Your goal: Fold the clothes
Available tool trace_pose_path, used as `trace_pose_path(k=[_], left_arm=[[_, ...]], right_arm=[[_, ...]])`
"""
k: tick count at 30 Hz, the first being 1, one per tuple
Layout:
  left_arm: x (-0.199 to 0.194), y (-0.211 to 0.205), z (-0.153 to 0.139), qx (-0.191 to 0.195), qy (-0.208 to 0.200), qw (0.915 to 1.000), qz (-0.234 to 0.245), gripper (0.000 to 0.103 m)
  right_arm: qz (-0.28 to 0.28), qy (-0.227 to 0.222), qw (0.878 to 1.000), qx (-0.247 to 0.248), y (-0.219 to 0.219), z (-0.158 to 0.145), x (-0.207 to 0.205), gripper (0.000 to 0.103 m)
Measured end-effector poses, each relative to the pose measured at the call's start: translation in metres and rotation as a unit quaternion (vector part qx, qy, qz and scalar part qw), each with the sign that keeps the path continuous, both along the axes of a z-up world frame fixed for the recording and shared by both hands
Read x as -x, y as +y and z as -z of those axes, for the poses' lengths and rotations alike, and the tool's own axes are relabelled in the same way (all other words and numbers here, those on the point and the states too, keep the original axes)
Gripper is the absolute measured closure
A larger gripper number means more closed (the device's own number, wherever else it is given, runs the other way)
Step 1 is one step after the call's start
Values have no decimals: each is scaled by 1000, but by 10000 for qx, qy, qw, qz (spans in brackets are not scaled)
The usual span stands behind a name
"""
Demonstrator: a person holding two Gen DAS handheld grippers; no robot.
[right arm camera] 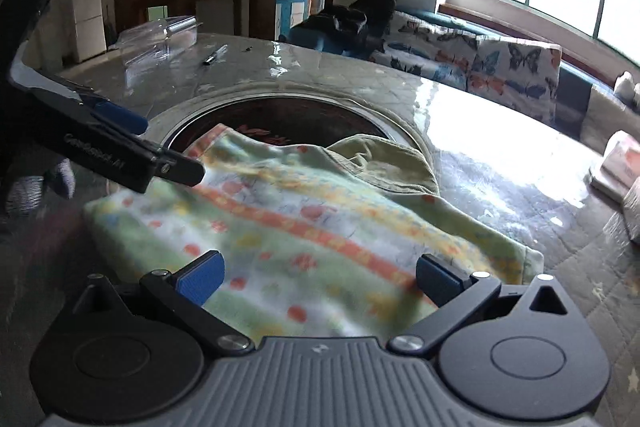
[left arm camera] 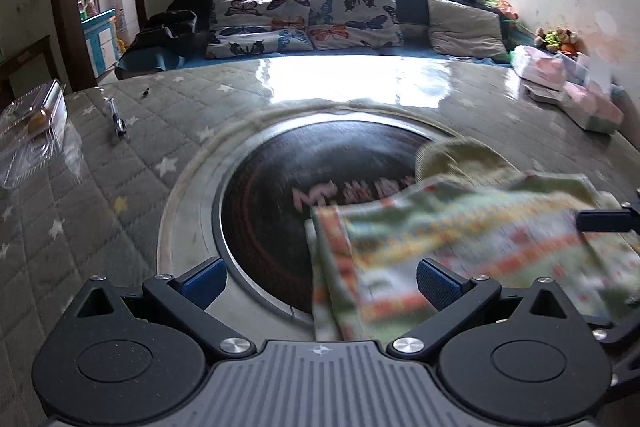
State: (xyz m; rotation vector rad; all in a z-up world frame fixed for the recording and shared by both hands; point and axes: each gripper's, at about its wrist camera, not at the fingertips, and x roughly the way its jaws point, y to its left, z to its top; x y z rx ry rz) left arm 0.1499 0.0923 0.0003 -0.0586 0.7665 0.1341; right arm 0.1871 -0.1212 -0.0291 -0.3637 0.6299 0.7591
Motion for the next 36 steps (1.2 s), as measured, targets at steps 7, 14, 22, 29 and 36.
trace_pose_path(k=[7, 14, 22, 29, 36], left_arm=[[39, -13, 6, -64, -49, 9999, 60, 0], [51, -11, 11, 6, -95, 9999, -52, 0], [53, -7, 13, 165, -73, 9998, -96, 0], [54, -5, 13, 197, -73, 9997, -112, 0], [55, -5, 14, 201, -96, 9997, -133, 0]], right_arm=[[-41, -244, 9997, 71, -3, 4, 26, 0], [128, 66, 9998, -123, -10, 10, 26, 0], [153, 87, 9997, -186, -12, 12, 28, 0], [146, 106, 9996, -234, -14, 12, 27, 0], [152, 92, 9995, -244, -13, 12, 28, 0]])
